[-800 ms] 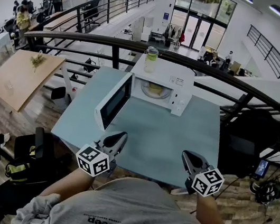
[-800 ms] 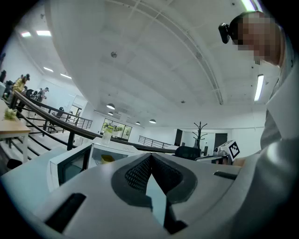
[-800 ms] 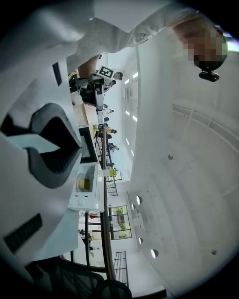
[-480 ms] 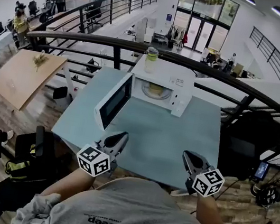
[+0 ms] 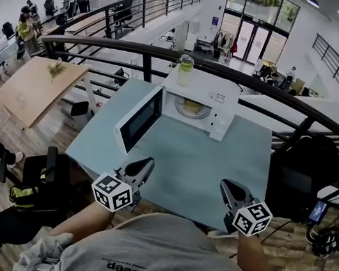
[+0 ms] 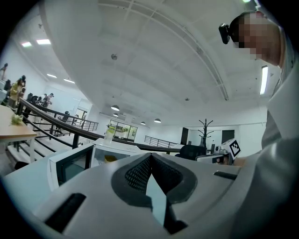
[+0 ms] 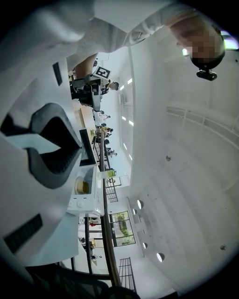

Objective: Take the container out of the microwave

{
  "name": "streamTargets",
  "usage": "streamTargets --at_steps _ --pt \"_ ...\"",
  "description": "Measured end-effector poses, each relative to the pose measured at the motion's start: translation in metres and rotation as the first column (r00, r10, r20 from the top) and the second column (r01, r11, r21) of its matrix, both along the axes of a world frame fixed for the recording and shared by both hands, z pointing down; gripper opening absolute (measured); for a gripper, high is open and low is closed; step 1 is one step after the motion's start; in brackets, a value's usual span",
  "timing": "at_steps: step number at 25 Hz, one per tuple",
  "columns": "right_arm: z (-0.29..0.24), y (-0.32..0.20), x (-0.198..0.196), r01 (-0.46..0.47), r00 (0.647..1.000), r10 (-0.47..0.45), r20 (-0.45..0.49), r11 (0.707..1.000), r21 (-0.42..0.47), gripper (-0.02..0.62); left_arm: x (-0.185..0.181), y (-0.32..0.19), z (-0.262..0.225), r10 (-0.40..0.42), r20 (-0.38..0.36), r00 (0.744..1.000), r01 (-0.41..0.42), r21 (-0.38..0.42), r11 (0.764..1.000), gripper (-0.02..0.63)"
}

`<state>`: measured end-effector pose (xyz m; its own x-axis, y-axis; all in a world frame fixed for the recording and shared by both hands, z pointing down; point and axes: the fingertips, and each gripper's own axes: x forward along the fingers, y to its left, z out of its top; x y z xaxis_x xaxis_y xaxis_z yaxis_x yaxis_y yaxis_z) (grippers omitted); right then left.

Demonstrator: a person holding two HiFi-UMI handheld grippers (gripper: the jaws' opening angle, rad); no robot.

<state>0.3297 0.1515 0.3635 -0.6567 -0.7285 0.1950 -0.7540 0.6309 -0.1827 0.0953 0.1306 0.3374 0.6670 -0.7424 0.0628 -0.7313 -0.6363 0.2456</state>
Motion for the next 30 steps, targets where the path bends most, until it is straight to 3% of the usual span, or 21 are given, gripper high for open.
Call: streamTargets --at_steps 9,16,24,30 --pt "0.022 -0.014 0.02 0.08 0.996 -0.08 0.025 0.997 -0.002 0.017 0.03 -0.003 0.014 -0.049 0.035 0.998 0.051 -0.056 0.997 0.015" --pt "0.042 -0.044 -0.014 0.107 0.994 -0.106 0.013 0.993 -0.041 0.017 0.002 -0.026 0.025 -0.049 0.049 0.998 0.052 -0.068 0.996 0.015" --pt "0.047 -0.134 -0.096 0.011 0.999 -0.015 -0.051 0.998 -0.066 0.017 -0.062 -0.118 0.044 0.088 0.038 0.995 -0.086 -0.057 0.995 0.015" --pt "0.041 -0.19 -0.142 -0.072 0.995 0.066 -0.076 0.994 -0.083 0.017 -0.093 -0.161 0.046 0.222 0.02 0.975 -0.219 -0.086 0.972 0.015"
